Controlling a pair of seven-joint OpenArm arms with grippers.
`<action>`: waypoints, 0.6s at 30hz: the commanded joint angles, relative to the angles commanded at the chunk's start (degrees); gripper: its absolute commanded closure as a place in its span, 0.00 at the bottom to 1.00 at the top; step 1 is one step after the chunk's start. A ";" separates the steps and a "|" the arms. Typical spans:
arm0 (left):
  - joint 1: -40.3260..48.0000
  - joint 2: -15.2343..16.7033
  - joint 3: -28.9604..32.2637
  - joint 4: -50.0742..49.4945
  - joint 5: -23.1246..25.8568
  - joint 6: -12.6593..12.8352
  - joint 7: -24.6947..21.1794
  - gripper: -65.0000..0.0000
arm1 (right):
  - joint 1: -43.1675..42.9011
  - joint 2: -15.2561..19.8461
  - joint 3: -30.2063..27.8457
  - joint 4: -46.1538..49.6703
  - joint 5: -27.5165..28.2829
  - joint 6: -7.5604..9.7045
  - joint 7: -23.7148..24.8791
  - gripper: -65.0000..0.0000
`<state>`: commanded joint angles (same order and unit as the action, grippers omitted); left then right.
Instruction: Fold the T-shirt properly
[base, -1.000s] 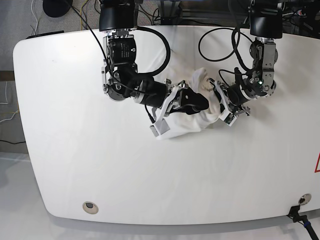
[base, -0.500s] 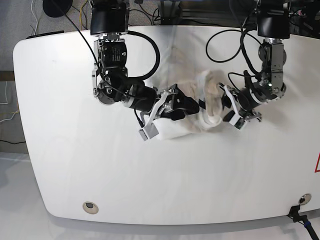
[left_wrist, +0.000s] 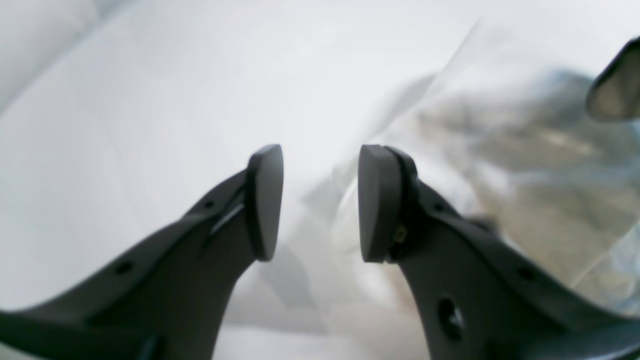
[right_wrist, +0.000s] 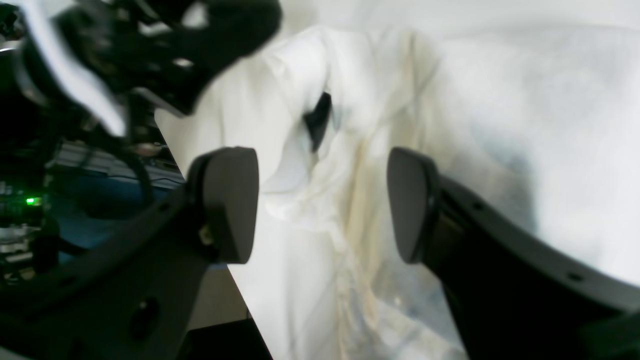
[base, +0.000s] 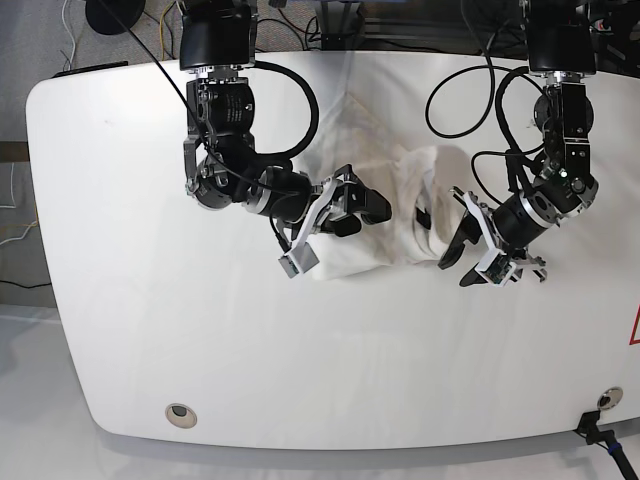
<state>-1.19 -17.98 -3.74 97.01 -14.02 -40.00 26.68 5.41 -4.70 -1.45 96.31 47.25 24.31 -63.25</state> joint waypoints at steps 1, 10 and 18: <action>0.09 0.44 1.32 0.00 0.00 0.00 0.00 0.65 | 0.00 0.00 0.00 0.00 -0.09 0.00 0.00 0.40; 1.67 2.37 8.35 -0.88 0.18 0.00 0.00 0.65 | 0.00 -0.09 0.00 -0.18 -6.95 0.09 1.41 0.59; -0.53 2.90 8.62 -8.79 0.26 0.00 -0.44 0.65 | 0.00 -0.09 0.00 -0.26 -12.40 0.09 1.58 0.90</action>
<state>-1.71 -15.08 4.88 88.22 -13.76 -40.00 26.24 5.41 -4.79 -1.45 96.04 34.86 24.40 -61.67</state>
